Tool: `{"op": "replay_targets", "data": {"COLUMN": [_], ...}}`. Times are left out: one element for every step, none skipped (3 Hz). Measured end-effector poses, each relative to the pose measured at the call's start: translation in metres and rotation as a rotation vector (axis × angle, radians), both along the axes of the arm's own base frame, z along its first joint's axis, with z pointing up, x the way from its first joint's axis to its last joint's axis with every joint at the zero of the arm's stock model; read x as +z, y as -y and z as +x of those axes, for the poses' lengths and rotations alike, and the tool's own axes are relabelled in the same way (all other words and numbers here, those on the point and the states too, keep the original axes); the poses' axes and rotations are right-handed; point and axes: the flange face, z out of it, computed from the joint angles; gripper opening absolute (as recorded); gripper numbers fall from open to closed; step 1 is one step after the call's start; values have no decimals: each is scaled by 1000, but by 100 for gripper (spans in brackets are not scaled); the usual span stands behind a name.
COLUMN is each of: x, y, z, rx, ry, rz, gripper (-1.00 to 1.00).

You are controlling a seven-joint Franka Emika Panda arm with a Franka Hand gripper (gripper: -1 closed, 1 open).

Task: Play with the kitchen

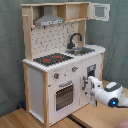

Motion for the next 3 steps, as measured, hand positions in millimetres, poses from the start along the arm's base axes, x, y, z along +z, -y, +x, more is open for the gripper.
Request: {"op": "replay_targets", "data": {"x": [-3,-4,1], "y": [5,13,20], "z": [-24,-45,-63], "rx": [4,2,-2], "ry": [15,36,55], "rz": [-32,-73,-131], "gripper": [100,100,100]}}
